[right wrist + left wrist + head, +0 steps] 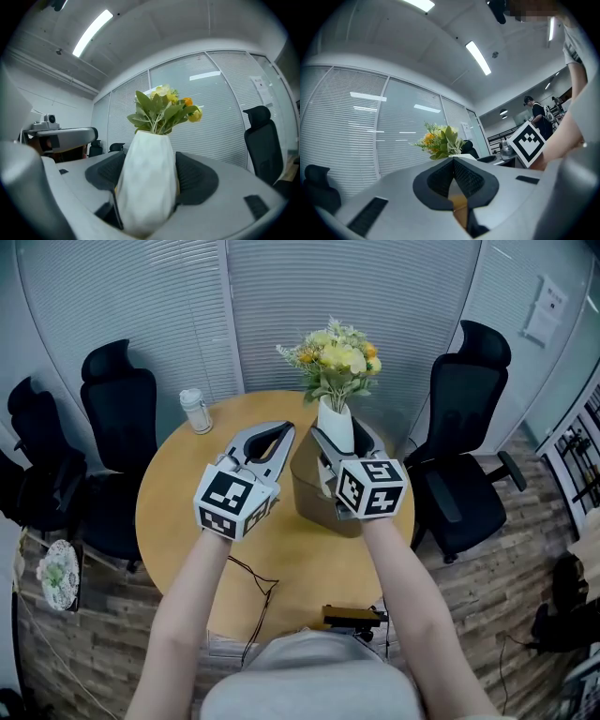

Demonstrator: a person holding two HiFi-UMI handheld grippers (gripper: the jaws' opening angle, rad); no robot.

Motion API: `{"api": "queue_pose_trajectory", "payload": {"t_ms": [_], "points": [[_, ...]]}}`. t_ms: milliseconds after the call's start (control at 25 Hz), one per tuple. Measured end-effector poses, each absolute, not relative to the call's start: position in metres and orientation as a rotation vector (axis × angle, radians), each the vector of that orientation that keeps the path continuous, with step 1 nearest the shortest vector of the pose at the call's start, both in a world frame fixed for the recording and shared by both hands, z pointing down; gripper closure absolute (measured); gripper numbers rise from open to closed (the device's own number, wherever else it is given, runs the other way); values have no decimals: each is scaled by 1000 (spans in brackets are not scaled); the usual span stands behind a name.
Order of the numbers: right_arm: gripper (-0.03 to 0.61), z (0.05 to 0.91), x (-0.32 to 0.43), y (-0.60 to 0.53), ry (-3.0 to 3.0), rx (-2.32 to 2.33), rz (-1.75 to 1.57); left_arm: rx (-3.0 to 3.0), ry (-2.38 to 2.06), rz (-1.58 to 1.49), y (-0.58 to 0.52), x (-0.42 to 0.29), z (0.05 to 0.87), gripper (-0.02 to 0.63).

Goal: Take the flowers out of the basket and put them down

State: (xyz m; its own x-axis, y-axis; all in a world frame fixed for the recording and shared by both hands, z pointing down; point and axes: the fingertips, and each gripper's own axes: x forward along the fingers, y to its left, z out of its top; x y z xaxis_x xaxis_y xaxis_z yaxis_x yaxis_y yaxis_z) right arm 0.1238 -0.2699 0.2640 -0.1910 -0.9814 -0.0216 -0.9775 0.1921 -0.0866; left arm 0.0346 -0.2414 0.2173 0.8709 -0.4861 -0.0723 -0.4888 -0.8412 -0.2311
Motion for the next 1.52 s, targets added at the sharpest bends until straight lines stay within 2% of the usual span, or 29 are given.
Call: {"api": "queue_pose_trajectory", "payload": {"t_ms": [600,1520], "points": [[216,261,64,-258,2398,-1711,-47,-2893,896,47,-252,-15,239,611],[216,312,-26,-260,2550,-1474,-76,-2966,1096,34,-283,-76,292,611]]}}
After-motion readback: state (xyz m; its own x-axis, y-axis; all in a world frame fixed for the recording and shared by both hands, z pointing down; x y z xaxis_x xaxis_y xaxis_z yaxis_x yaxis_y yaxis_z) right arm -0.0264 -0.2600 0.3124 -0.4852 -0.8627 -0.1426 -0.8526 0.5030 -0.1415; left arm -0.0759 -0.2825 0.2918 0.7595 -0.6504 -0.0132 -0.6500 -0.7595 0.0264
